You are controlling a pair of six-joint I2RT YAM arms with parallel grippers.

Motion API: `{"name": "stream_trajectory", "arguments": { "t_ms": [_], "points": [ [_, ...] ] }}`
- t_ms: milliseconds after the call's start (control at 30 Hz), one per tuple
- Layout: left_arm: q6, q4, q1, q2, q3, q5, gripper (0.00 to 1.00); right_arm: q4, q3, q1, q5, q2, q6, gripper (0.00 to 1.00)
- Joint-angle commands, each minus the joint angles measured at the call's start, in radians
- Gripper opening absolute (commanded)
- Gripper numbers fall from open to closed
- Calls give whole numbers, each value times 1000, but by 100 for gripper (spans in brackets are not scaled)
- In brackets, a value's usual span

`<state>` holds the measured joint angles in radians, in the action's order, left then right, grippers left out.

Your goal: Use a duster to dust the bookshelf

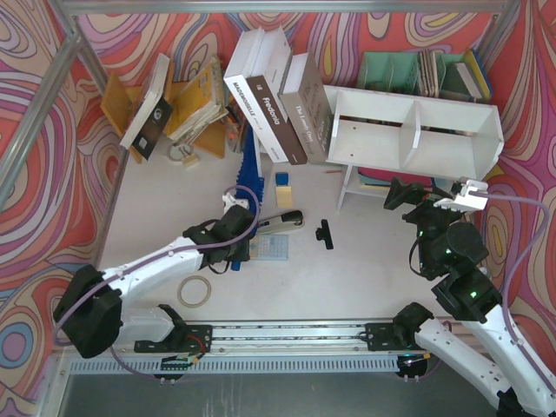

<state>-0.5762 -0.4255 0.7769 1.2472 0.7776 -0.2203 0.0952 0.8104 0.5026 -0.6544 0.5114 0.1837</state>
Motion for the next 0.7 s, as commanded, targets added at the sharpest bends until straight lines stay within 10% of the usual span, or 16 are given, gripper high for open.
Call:
{"name": "stream_trajectory", "arguments": {
  "t_ms": [0, 667],
  "points": [
    [-7, 55, 7, 69, -44, 85, 0, 1, 0, -5, -7, -7, 5, 99],
    [-37, 21, 7, -181, 10, -25, 0, 4, -1, -4, -10, -14, 8, 99]
  ]
}}
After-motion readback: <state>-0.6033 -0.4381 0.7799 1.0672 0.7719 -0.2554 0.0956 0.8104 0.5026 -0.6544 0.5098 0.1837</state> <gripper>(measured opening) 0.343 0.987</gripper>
